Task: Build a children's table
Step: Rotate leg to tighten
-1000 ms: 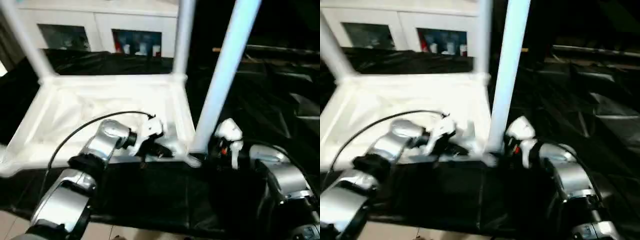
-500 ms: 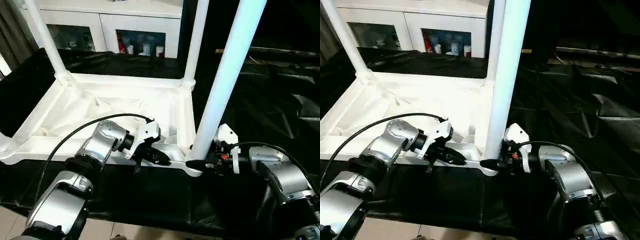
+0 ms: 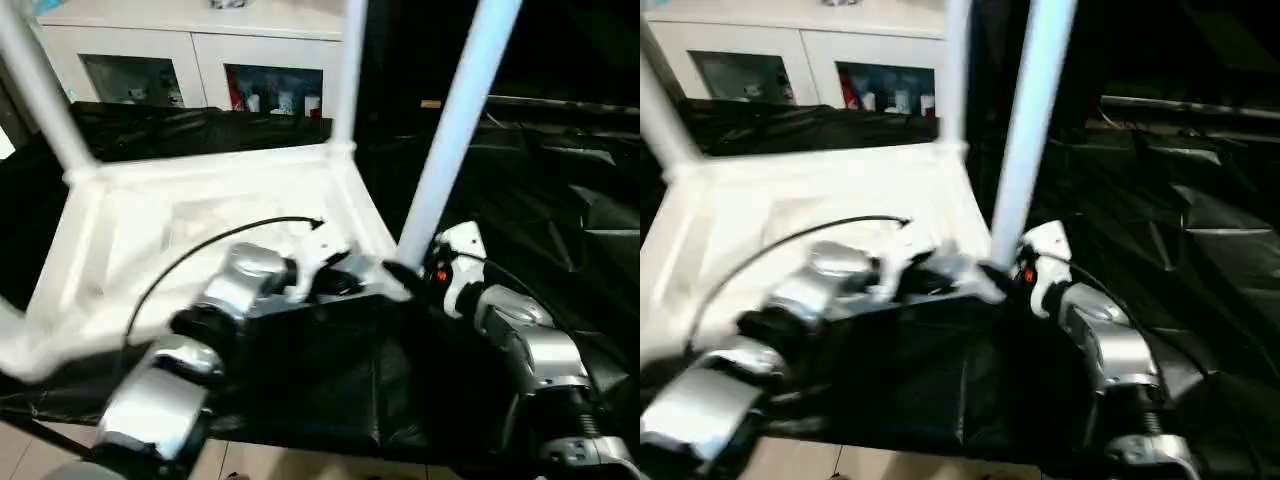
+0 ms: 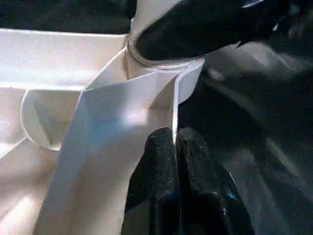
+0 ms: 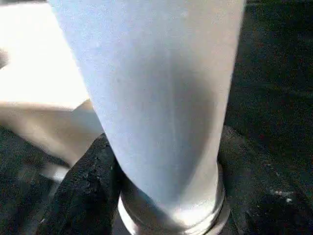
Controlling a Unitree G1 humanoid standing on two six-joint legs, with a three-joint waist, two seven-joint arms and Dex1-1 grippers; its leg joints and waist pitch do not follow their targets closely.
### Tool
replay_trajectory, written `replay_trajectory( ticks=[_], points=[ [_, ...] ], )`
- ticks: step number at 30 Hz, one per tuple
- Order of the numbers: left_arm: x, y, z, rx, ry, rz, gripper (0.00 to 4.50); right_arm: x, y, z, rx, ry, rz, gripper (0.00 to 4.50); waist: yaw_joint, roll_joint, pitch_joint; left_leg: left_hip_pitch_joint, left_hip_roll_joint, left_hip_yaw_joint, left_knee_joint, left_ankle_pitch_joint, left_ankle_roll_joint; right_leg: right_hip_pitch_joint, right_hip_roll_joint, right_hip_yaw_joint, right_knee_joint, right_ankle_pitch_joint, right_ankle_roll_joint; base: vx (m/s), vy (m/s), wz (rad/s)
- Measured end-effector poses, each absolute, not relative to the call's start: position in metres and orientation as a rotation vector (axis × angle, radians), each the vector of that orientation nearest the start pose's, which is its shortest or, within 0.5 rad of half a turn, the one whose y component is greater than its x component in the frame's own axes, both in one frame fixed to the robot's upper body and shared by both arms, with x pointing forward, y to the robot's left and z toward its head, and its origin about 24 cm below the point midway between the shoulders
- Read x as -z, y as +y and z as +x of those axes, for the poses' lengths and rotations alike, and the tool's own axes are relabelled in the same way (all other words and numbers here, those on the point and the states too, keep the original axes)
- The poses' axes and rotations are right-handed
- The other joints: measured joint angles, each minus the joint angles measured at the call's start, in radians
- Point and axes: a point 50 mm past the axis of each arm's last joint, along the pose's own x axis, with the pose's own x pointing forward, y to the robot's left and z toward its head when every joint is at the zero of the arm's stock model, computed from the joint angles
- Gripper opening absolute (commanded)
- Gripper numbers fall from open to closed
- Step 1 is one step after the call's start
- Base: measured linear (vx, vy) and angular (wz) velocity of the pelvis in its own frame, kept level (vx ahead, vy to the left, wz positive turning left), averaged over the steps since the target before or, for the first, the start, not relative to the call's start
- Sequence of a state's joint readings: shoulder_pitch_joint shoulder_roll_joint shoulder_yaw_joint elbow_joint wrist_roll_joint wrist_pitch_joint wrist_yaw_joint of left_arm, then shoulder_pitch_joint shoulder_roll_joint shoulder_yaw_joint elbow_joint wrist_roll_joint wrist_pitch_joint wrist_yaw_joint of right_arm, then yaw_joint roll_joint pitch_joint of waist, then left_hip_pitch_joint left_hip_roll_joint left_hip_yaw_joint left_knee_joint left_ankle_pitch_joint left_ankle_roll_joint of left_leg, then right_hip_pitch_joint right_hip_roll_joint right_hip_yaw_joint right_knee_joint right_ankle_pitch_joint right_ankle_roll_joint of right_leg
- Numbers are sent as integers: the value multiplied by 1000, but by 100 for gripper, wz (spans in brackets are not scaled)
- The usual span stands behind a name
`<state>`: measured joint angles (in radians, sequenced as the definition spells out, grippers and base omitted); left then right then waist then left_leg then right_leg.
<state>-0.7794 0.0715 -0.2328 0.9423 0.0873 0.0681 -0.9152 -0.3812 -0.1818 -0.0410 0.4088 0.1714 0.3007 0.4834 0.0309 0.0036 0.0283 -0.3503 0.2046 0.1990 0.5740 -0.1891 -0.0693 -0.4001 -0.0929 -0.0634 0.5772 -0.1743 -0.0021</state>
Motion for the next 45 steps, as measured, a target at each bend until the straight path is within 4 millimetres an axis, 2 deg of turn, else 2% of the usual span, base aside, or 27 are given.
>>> replay_trajectory(
  ticks=[2, 8, 9, 11, 12, 15, 18, 24, 32, 40, 41, 45],
  points=[
    [-40, 46, 339, 1142, 403, 285, 0, -31, -153, 318, -375, 309, 76, 248, 0, 2, -2, 0, 0, 0, 0, 0, 0, 1, 0, 0, 0, 0, 0, 0, 0, 0],
    [-39, 42, 339, 1130, 396, 295, 0, -30, -149, 319, -331, 292, 57, 248, 0, 4, -4, 0, 0, 0, -4, 0, 0, 2, 0, 0, 0, -1, 1, 0, 0, 0],
    [-39, 42, 339, 1129, 396, 296, 0, -30, -149, 319, -329, 291, 56, 283, 0, 5, -4, 0, 0, 0, -4, 0, 0, 2, 0, 0, 0, -1, 2, 0, 0, 0],
    [-39, 42, 339, 1131, 395, 296, 0, -30, -149, 319, -330, 289, 56, 283, 0, 5, -4, 0, 0, 0, -4, 0, 0, 2, 0, 0, 0, -1, 2, 0, 0, 0],
    [-39, 42, 339, 1132, 395, 296, 0, -30, -149, 319, -330, 289, 51, 306, 0, 4, -4, 0, 0, 0, -4, 0, 0, 2, 0, 0, -1, -1, 2, 0, 0, 0],
    [-40, 44, 339, 1150, 393, 299, 0, -30, -148, 319, -355, 293, 18, 323, 0, 4, -3, 0, 0, 0, -4, 0, 0, 2, 0, 0, -1, -1, 2, 0, 0, 0],
    [-41, 50, 339, 1179, 397, 305, 0, -31, -150, 317, -439, 298, -25, 323, -3, 4, -3, 0, 0, 0, -5, 0, 0, 1, 0, -1, -1, 1, -1, 0, 0, 0],
    [-42, 74, 334, 1317, 419, 298, 0, -38, -162, 303, -752, 323, -165, 323, -2, 2, -3, -1, 3, -1, -12, -1, 0, 0, 3, -3, 0, -1, 1, 0, 0, 0],
    [-46, 100, 324, 1512, 474, 319, 0, -40, -159, 286, -1042, 363, -136, 323, 7, 1, -1, 0, 3, 0, -7, -1, 0, -1, 2, -3, 1, -1, 0, 0, 0, 0],
    [-47, 109, 317, 1604, 511, 303, 0, -42, -164, 275, -1191, 407, -114, 323, 17, 0, 0, -1, 2, 0, -7, -1, 0, -2, 1, -3, 1, -1, -1, 0, 0, 0],
    [-47, 109, 317, 1607, 512, 302, 0, -42, -164, 275, -1197, 408, -109, 297, 19, 0, 0, -1, 2, 0, -7, -1, 0, -2, 1, -3, 1, -1, -1, 0, 0, 0],
    [-46, 108, 316, 1617, 513, 298, 0, -42, -164, 273, -1201, 415, -81, 269, 26, 0, 0, -1, 3, 1, -7, -1, 0, -2, 1, -3, 1, -1, -1, 0, 0, 0]
  ],
)
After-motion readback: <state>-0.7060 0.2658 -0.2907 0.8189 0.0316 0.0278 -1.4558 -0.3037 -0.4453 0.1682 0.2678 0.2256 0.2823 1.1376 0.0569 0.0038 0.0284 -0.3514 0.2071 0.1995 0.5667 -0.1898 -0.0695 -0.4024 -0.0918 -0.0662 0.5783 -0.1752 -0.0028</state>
